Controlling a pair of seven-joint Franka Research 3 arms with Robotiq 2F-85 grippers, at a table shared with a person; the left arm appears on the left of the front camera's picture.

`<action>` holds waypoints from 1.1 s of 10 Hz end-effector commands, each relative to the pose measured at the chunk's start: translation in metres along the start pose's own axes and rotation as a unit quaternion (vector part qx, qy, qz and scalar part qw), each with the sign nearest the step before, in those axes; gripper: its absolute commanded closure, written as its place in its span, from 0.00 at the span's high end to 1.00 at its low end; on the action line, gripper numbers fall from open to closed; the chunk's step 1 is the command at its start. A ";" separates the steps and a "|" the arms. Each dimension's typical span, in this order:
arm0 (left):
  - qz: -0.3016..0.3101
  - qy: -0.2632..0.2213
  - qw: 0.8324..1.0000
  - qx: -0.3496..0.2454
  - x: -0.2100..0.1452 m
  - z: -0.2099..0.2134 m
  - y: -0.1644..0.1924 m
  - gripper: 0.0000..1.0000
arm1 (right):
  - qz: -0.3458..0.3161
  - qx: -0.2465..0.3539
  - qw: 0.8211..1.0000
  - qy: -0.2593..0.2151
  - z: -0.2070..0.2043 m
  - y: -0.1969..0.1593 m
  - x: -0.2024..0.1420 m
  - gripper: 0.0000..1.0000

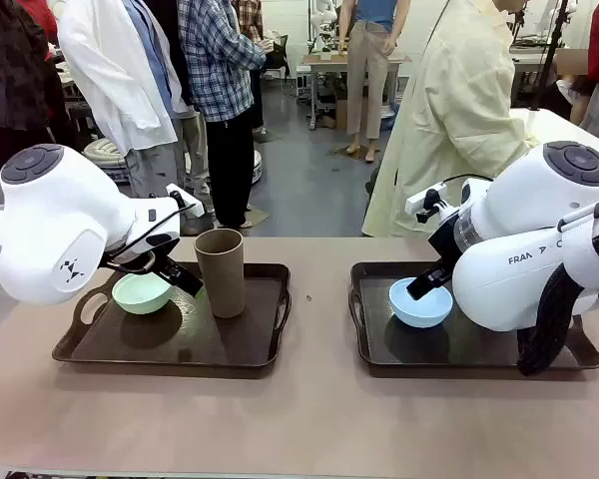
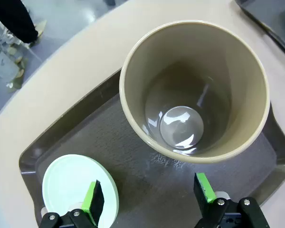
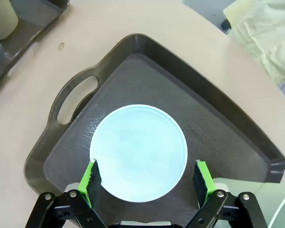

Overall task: Set up a tray with a mat and arrange the tableware.
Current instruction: Pick up the Picnic Bowl and Reusable plastic cup from the Handle tray in front of the human's position and hold them in the air.

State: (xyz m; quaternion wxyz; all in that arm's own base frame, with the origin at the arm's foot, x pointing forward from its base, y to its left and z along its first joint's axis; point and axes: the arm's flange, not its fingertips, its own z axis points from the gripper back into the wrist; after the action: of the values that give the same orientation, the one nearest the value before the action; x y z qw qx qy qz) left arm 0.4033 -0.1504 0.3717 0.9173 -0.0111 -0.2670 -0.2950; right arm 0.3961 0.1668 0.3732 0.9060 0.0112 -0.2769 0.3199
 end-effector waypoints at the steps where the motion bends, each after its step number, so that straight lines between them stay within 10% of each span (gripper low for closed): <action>1: 0.000 0.000 1.000 0.000 0.000 0.000 0.000 1.00 | 0.000 0.000 1.000 0.000 0.000 0.000 0.000 1.00; 11: 0.000 0.000 1.000 0.000 0.000 0.000 0.000 1.00 | 0.000 0.000 1.000 0.000 0.000 0.000 0.000 1.00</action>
State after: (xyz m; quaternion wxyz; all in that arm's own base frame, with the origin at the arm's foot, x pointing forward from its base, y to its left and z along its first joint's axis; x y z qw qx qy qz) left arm 0.4033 -0.1505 0.3717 0.9173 -0.0111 -0.2670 -0.2951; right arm 0.3961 0.1668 0.3732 0.9060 0.0111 -0.2769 0.3199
